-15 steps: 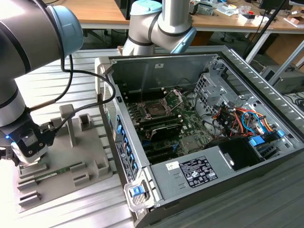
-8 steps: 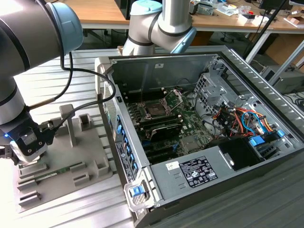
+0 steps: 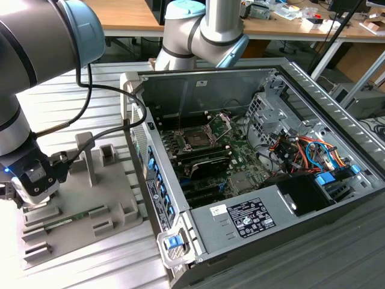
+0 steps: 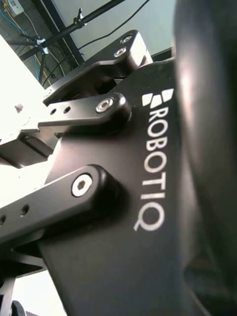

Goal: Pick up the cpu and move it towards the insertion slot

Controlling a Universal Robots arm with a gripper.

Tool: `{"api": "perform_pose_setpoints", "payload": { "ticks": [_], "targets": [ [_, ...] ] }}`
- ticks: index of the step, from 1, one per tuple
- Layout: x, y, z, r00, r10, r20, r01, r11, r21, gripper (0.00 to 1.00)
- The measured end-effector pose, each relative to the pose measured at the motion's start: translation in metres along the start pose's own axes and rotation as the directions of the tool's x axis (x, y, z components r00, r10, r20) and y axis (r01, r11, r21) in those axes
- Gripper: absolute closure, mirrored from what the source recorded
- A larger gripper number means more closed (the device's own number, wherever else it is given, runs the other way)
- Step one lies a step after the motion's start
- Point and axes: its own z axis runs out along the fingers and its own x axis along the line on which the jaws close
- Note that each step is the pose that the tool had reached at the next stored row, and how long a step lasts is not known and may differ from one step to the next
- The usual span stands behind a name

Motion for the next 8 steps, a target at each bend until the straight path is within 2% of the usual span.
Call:
{"api": "perform_pose_setpoints", "payload": {
  "ticks": [8],
  "targets": [
    [0.0000, 0.0000, -0.0007, 1.0000, 0.000, 0.0001, 0.000, 1.0000, -0.0001, 0.45]
  ]
}}
